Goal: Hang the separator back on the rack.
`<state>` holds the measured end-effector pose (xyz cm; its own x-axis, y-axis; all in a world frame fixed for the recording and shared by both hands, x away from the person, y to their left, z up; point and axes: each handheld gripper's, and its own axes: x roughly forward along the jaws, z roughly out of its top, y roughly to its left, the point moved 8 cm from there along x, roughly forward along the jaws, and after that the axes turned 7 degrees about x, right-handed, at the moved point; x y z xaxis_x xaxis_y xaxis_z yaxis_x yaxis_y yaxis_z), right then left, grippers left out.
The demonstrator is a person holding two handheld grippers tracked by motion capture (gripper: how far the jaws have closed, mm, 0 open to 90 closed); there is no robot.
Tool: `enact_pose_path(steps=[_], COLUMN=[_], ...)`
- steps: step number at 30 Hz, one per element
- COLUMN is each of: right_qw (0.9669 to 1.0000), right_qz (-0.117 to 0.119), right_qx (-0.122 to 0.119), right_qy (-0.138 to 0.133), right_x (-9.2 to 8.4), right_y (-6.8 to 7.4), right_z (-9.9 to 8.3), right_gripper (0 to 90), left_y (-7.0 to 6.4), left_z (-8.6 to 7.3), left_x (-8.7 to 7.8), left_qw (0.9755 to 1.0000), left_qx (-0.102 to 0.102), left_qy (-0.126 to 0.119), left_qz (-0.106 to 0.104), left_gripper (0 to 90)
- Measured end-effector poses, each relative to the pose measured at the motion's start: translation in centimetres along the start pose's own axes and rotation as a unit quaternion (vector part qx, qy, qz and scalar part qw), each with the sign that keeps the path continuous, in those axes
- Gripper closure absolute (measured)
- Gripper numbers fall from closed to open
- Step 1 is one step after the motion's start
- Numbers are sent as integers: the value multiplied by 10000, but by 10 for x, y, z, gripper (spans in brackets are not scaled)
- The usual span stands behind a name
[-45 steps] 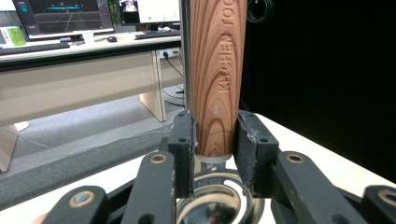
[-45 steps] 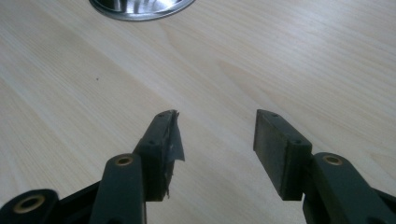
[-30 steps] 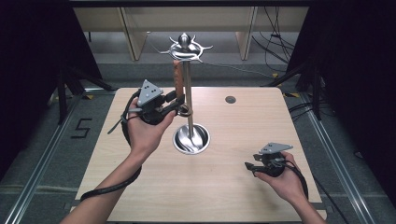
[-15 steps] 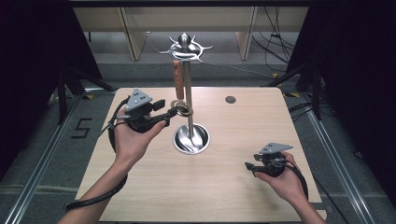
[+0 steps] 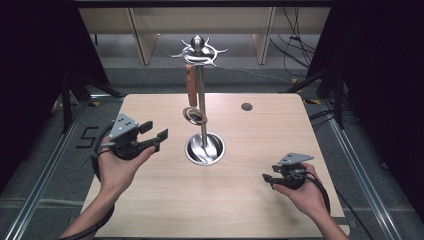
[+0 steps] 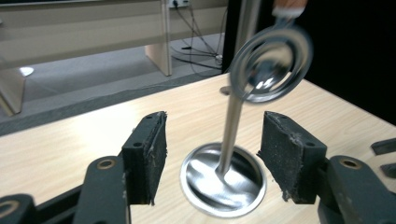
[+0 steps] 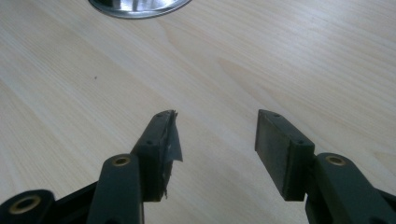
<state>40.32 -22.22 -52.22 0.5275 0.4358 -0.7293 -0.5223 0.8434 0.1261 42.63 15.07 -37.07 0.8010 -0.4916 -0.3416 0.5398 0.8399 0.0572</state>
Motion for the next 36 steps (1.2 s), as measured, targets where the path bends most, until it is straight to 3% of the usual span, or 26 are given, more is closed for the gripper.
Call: enact_pose_path(steps=[8,9,11,17,25,36], right_qw=[10000,9999,10000,10000,10000,9999], right_qz=[-18,-40,-24,-36,-15,-27], right_qx=[36,-112,-23,-51,-41,-73], right_qy=[42,-6,-24,18,72,107], right_x=[-1,0,1,1,2,4], right_y=[1,-1,1,1,0,-1], right_z=[-1,0,-1,-1,-2,-4], right_gripper=[482,482,481,478,470,465], left_y=[10,11,15,22,36,60], left_z=[-33,-38,-47,-64,-101,-133], left_x=[-13,-14,-17,-21,-23,-23], left_qw=[9999,9998,9995,9992,9975,9947], left_qx=[-137,-165,-256,-309,-381,-470], left_qy=[96,108,150,240,533,807], left_qz=[18,31,48,116,255,441], left_gripper=[393,393,394,401,391,386])
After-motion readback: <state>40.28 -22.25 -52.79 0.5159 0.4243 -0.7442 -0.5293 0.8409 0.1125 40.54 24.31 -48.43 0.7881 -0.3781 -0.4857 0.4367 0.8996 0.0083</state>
